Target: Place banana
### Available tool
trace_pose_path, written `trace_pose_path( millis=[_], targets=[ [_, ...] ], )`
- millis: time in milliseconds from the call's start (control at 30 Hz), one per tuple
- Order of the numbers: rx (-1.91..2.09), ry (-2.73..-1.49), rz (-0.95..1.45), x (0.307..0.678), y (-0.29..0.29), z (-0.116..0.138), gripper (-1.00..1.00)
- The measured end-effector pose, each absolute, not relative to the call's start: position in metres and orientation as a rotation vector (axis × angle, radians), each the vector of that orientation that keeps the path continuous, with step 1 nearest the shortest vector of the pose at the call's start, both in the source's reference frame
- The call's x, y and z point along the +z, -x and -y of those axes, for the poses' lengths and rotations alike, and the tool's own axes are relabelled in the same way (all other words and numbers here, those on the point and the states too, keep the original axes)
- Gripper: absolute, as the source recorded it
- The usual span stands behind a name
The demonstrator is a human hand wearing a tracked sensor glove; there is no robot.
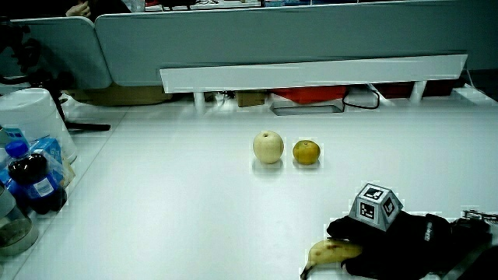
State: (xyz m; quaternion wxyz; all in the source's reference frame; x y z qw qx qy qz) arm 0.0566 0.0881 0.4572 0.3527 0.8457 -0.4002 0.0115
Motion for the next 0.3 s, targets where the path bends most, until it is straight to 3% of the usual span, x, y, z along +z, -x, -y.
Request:
trace_pose_path(
  millis=[167, 300],
  targets=[
    [0.065, -2.209, 1.009, 0.458, -0.063, -0.086, -1.0],
    [0.092, -2.206, 0.985, 0.462, -0.071, -0.084, -1.0]
  ],
)
